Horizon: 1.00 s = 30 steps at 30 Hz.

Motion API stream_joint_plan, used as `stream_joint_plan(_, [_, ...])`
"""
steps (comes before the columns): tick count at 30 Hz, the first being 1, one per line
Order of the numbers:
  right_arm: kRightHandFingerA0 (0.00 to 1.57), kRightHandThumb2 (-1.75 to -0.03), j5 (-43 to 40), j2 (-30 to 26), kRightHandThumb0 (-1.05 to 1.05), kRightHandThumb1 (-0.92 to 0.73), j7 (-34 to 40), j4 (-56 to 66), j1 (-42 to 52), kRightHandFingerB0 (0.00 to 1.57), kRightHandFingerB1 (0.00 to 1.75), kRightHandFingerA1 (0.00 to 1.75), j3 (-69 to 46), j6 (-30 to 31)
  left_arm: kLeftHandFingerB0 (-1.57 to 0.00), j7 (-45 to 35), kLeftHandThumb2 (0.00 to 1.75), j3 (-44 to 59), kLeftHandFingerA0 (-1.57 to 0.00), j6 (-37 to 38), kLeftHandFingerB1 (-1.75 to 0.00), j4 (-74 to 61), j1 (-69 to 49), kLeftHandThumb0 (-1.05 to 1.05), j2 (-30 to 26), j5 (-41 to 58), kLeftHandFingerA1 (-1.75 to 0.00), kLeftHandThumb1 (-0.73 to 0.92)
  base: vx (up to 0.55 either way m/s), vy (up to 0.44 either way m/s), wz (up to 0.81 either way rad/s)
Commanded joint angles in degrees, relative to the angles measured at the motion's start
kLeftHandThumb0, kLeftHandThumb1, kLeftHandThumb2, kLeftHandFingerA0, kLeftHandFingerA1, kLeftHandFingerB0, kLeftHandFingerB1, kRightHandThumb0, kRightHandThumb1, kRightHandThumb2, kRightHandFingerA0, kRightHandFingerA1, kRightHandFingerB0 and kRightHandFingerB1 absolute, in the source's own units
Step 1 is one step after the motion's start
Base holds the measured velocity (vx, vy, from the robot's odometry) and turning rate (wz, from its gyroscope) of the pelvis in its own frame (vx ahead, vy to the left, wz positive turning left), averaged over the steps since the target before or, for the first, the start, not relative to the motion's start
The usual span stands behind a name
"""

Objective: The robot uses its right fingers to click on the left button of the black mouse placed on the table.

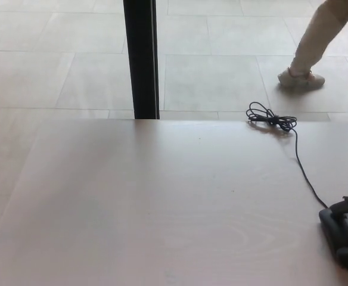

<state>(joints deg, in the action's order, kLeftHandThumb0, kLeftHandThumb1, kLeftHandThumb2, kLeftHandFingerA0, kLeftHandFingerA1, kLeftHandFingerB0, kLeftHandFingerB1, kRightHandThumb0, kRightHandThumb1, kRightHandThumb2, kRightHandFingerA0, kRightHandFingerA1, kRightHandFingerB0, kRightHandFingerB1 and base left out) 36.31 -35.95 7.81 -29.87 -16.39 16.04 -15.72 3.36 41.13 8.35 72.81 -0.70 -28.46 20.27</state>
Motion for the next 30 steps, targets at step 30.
stream_joint_plan(30, [0.33,-0.63,7.9,-3.1,-0.63,-0.78,-0.2,-3.2,2.4,0.49,0.38,0.43,6.2,1.7,-0.64,0.8,0.57,-1.8,-0.83,1.2,-0.54,-0.2,0.8,-0.57,-1.7,0.6,-0.70,0.55,0.00,0.000,0.00])
